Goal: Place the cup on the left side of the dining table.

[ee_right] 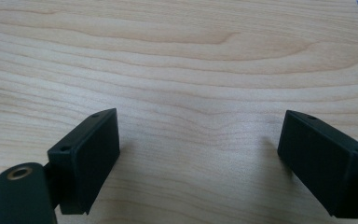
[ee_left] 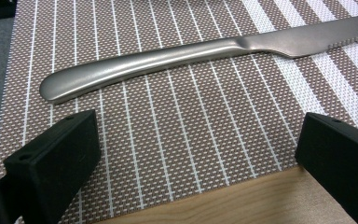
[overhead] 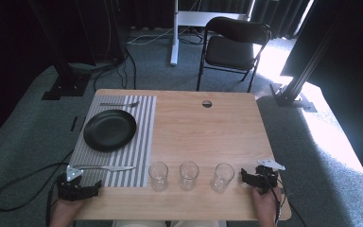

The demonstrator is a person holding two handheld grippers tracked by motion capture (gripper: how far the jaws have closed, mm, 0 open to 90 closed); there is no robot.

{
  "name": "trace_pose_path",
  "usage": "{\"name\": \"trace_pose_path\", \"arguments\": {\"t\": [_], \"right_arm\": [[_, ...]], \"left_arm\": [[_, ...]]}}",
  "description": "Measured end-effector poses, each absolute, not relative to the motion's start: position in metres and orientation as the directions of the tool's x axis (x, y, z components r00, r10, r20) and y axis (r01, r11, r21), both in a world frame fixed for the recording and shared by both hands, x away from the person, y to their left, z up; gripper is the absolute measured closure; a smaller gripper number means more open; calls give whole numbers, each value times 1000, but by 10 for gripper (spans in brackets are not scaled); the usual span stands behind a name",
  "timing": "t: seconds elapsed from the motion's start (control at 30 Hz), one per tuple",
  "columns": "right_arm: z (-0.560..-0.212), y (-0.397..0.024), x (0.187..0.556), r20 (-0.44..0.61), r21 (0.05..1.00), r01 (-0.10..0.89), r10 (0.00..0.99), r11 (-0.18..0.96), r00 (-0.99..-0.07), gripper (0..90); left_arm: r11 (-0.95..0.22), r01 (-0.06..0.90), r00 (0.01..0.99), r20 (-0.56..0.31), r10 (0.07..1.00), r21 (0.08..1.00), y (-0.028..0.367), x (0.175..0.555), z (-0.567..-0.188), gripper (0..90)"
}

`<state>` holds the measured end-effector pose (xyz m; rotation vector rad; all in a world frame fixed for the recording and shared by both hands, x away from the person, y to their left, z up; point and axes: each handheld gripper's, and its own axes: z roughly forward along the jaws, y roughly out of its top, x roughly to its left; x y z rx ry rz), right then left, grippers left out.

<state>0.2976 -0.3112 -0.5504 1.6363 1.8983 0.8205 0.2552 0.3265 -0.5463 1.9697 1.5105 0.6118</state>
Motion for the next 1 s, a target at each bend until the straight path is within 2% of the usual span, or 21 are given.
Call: {"name": "trace_pose_path", "arguments": {"t": [0.63,1.0], "right_arm": [[-550,-311,298,14,720,687,988,96,-153,122],[-550,-311,298,14,720,687,988,96,-153,121]], "left_arm": [[-164,685,257,-24,966,710,337,251,-542,23],[-211,653,335,-28,942,727,341,243,-540,24]]}}
